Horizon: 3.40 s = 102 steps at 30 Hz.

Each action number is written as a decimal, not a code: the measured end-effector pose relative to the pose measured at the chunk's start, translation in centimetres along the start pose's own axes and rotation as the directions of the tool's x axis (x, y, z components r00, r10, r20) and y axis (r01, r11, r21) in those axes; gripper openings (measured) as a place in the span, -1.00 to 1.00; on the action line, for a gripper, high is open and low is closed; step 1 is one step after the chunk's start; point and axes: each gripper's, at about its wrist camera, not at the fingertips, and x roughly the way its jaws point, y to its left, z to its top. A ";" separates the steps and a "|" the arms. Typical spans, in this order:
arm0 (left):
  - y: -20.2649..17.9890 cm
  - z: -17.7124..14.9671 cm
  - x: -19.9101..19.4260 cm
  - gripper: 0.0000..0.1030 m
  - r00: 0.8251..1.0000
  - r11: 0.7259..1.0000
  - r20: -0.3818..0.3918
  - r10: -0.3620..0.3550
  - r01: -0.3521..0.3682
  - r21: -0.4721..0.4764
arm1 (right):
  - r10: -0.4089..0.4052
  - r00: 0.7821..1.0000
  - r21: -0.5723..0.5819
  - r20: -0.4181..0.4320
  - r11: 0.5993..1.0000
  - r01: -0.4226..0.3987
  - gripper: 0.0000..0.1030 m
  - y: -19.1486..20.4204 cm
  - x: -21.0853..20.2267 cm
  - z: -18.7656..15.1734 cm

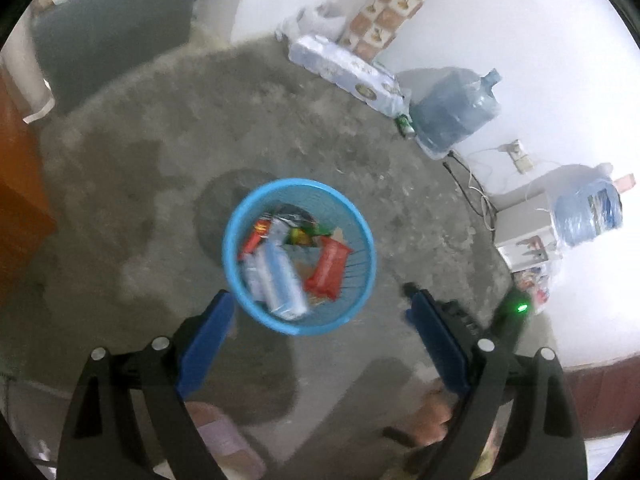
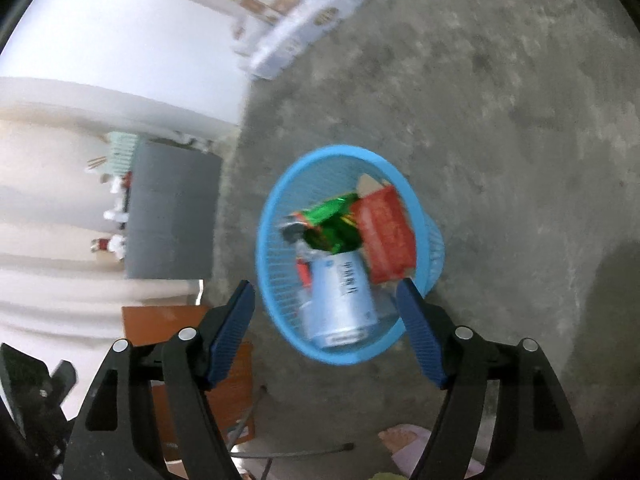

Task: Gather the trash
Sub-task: 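Carry box and packet over the wastebasket and open both grippers, then grasp the yellow snack packet with the left gripper while the right grasps the pink sponge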

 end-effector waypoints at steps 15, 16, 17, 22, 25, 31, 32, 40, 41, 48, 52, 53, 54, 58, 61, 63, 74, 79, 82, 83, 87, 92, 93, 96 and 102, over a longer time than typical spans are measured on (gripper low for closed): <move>15.6 -18.1 -26.1 0.74 0.910 0.973 0.376 0.176 -0.103 -0.207 | 0.109 0.994 -0.548 -0.025 0.830 -0.105 0.60 17.3 -10.6 -8.4; 16.7 -19.6 -27.4 0.74 0.893 0.967 0.400 0.207 -0.124 -0.223 | 0.122 0.991 -0.601 -0.059 0.789 -0.133 0.62 19.2 -10.7 -10.1; 17.9 -21.0 -28.5 0.74 0.875 0.961 0.422 0.237 -0.147 -0.233 | 0.130 0.988 -0.639 -0.087 0.753 -0.156 0.63 20.6 -10.8 -11.4; 22.3 -26.9 -32.3 0.74 0.782 0.913 0.473 0.406 -0.325 -0.246 | 0.142 0.952 -0.814 -0.272 0.493 -0.306 0.72 28.1 -9.8 -20.1; 24.3 -29.2 -32.6 0.74 0.744 0.875 0.464 0.481 -0.436 -0.209 | 0.101 0.918 -0.857 -0.383 0.332 -0.394 0.75 31.4 -8.5 -25.7; 27.3 -30.5 -31.1 0.62 0.683 0.789 0.465 0.564 -0.612 -0.058 | -0.051 0.870 -0.871 -0.491 0.035 -0.490 0.77 35.7 -5.1 -35.7; 27.6 -30.5 -30.6 0.60 0.672 0.767 0.463 0.578 -0.642 -0.026 | -0.076 0.864 -0.866 -0.498 -0.004 -0.499 0.77 36.2 -4.6 -37.2; 30.4 -29.5 -26.1 0.38 0.575 0.514 0.456 0.679 -0.816 0.263 | -0.235 0.841 -0.816 -0.487 -0.219 -0.534 0.77 39.7 0.0 -45.2; 30.7 -29.4 -25.8 0.38 0.575 0.504 0.456 0.679 -0.817 0.279 | -0.248 0.846 -0.811 -0.472 -0.255 -0.527 0.78 39.8 0.5 -46.0; 32.7 -27.7 -24.7 0.25 0.606 0.488 0.448 0.657 -0.795 0.360 | -0.340 0.825 -0.751 -0.452 -0.353 -0.557 0.79 40.1 2.5 -48.3; 33.4 -26.8 -24.9 0.16 0.625 0.511 0.443 0.643 -0.781 0.360 | -0.375 0.801 -0.728 -0.466 -0.353 -0.588 0.79 40.1 3.9 -48.8; 33.6 -26.6 -24.9 0.14 0.627 0.513 0.441 0.642 -0.779 0.361 | -0.376 0.801 -0.725 -0.466 -0.358 -0.589 0.79 40.1 3.9 -48.9; 33.6 -26.6 -24.8 0.12 0.625 0.509 0.444 0.642 -0.780 0.363 | -0.375 0.800 -0.720 -0.469 -0.362 -0.592 0.79 40.2 4.1 -48.9; 33.9 -26.2 -24.5 -0.17 0.632 0.503 0.439 0.638 -0.774 0.384 | -0.369 0.788 -0.708 -0.493 -0.357 -0.610 0.79 40.5 4.2 -48.7; 34.2 -26.1 -24.1 -0.53 0.634 0.498 0.424 0.646 -0.772 0.396 | -0.364 0.786 -0.700 -0.500 -0.366 -0.614 0.79 40.3 4.0 -48.8; 33.9 -26.5 -24.1 -0.63 0.630 0.496 0.427 0.649 -0.775 0.392 | -0.363 0.792 -0.697 -0.491 -0.382 -0.607 0.78 40.1 3.9 -48.9; 33.8 -26.8 -26.2 -0.94 0.641 0.569 0.425 0.639 -0.766 0.299 | -0.368 0.796 -0.686 -0.480 -0.408 -0.602 0.72 38.6 2.4 -48.4; 32.3 -29.1 -26.9 -0.95 0.660 0.609 0.394 0.639 -0.748 0.264 | -0.382 0.793 -0.689 -0.475 -0.399 -0.605 0.73 37.3 1.0 -47.7; 31.3 -30.7 -27.2 -0.95 0.668 0.625 0.375 0.643 -0.741 0.248 | -0.392 0.793 -0.686 -0.466 -0.405 -0.604 0.73 36.9 0.3 -47.5; 30.8 -31.4 -27.4 -0.95 0.671 0.632 0.373 0.641 -0.737 0.240 | -0.393 0.793 -0.686 -0.465 -0.406 -0.604 0.73 37.0 0.3 -47.4; 29.8 -33.3 -28.0 -0.95 0.669 0.642 0.360 0.650 -0.737 0.211 | -0.359 0.812 -0.689 -0.460 -0.432 -0.581 0.82 37.5 -0.5 -47.5; 29.9 -34.8 -29.2 -0.95 0.673 0.674 0.341 0.656 -0.726 0.138 | -0.326 0.833 -0.636 -0.446 -0.540 -0.552 0.85 38.0 -0.9 -49.2; 29.9 -35.0 -29.4 -0.95 0.674 0.677 0.340 0.656 -0.724 0.130 | -0.345 0.826 -0.608 -0.446 -0.561 -0.562 0.85 37.9 -0.9 -49.8; 29.9 -35.7 -29.9 -0.95 0.676 0.685 0.339 0.654 -0.720 0.112 | -0.397 0.822 -0.541 -0.409 -0.620 -0.569 0.85 37.2 -0.3 -51.3; 30.3 -35.9 -30.3 -0.95 0.690 0.713 0.338 0.640 -0.697 0.072 | -0.455 0.833 -0.475 -0.315 -0.684 -0.553 0.85 35.9 1.4 -52.6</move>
